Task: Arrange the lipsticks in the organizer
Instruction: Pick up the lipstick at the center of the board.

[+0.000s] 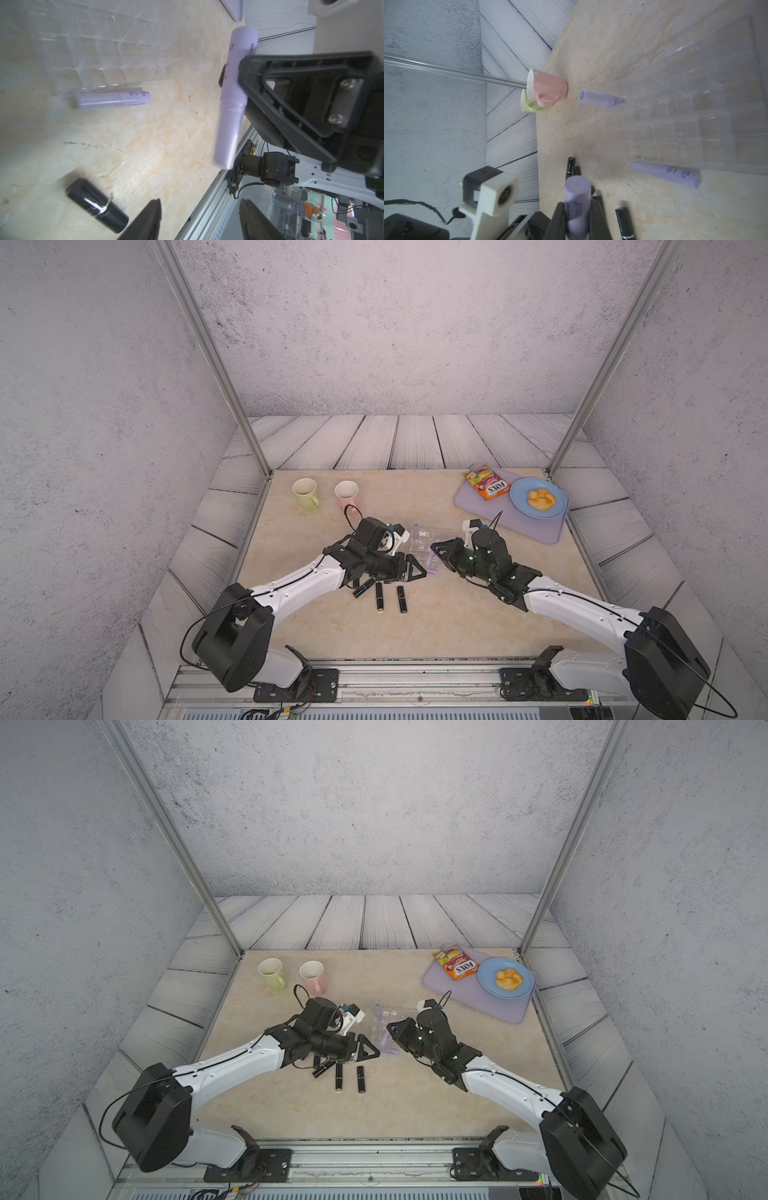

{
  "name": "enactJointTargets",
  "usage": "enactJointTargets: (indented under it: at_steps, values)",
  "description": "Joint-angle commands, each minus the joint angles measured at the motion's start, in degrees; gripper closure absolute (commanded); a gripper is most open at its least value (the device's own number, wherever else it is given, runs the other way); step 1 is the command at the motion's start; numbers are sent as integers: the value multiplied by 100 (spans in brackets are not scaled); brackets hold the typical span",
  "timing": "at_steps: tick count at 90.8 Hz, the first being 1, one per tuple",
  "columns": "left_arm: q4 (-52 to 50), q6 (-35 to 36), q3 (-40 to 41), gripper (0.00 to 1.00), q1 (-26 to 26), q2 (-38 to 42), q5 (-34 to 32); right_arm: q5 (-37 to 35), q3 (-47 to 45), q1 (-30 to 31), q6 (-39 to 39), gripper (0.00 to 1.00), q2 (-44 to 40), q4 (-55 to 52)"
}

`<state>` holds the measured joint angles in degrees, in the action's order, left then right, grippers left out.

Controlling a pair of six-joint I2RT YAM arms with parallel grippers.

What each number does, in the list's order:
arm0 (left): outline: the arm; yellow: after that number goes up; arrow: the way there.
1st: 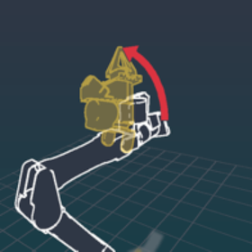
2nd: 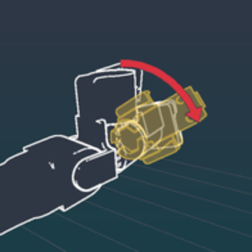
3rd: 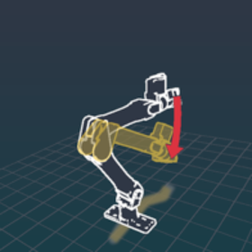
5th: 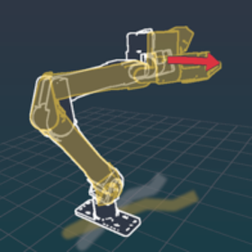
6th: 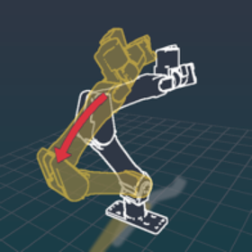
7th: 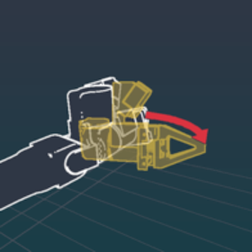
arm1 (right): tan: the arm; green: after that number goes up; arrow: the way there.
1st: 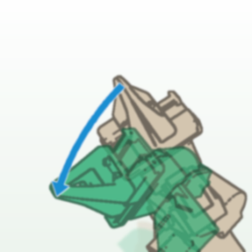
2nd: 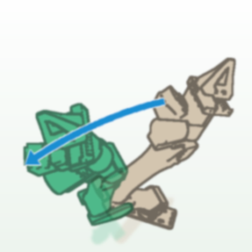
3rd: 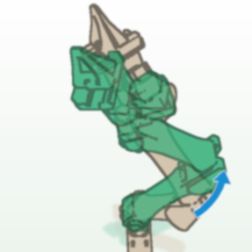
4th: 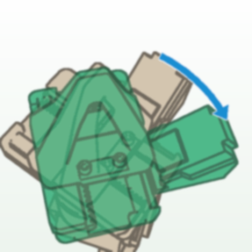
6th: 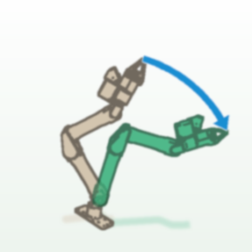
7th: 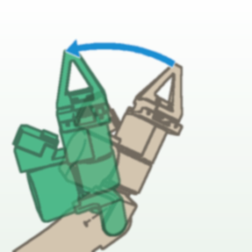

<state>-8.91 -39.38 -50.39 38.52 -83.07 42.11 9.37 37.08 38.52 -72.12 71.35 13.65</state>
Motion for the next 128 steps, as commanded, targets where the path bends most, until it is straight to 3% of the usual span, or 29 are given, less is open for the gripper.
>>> enactJointTargets:
  at_steps: [1, 15, 20, 28, 32, 46, 50, 55, 60, 65, 71, 77, 93, 106, 128]
  values:
    - [379, -254, -357, 43, 19, -198, 429, 146, 21, 48, -113, 91, 39, 468]
    - [502, -348, -397, 66, 28, -389, 521, 149, -29, 48, -199, 92, 76, 516]
    - [494, -341, -437, 65, 17, -407, 492, 180, -42, 57, -235, 92, 116, 582]
    - [399, -300, -567, 57, -29, -456, 410, 213, -52, 71, -294, 92, 194, 660]
    - [398, -313, -623, 59, -85, -483, 425, 215, -71, 76, -339, 92, 217, 701]
    - [392, -342, -645, 92, -310, -459, 415, 219, -130, 78, -462, 91, 263, 809]
    - [333, -342, -647, 100, -370, -426, 428, 196, -146, 64, -476, 79, 269, 834]
    - [4, -278, -725, 100, -466, -361, 426, 60, -188, -2, -436, 58, 219, 845]
    - [-721, -15, -922, 100, -590, -285, 363, 97, -234, -198, -106, 45, 62, 872]
    - [-1702, 419, -1218, 100, -747, -202, 368, 323, -157, -450, 698, 39, -164, 638]
    - [-2825, 945, -1590, 100, -1009, -194, 708, 628, 97, -511, 2555, 37, -495, -149]
    - [-3749, 1305, -1877, 100, -1279, -307, 1128, 598, 222, -202, 4507, 37, -672, -924]
    - [-5448, 2142, -2742, 100, -1296, -741, 1208, -1145, 239, 1393, 8481, 38, -469, -1528]
    - [-5542, 2152, -2829, 100, -1278, -496, 1291, -2286, 69, 1813, 9823, 41, -188, -1143]
    - [-5440, 2091, -2583, 100, -992, -425, 1230, -2579, -253, 1946, 11155, 47, -376, 28]
